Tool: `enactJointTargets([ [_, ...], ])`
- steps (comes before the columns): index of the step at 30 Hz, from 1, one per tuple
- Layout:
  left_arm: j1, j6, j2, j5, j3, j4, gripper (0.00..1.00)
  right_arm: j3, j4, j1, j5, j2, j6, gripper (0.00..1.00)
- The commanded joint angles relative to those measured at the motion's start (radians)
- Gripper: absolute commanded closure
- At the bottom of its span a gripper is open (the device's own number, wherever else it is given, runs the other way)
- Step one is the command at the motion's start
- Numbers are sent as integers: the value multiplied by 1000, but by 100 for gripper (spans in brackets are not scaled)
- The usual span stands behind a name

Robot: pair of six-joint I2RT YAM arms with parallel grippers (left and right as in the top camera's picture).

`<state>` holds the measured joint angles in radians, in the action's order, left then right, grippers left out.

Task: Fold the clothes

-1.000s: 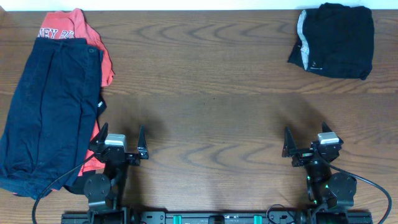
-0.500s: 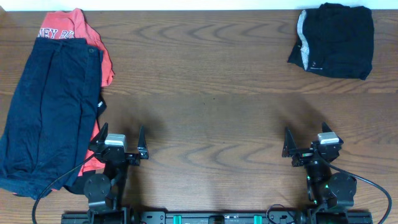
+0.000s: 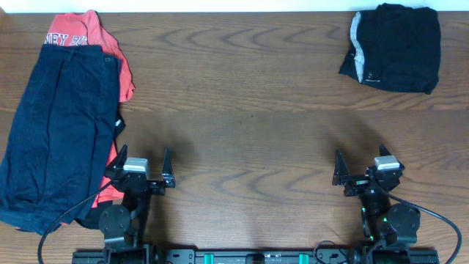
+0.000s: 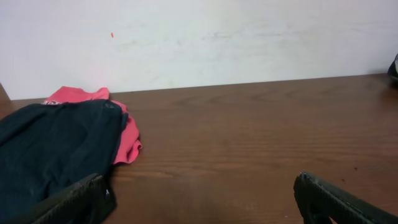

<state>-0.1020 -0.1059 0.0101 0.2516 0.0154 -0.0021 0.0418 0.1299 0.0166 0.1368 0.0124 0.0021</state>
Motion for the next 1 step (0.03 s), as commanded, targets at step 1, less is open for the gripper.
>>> enactJointTargets([
  [1, -3, -6, -6, 6, -11, -45, 2, -6, -3, 11, -9, -6, -15, 1],
])
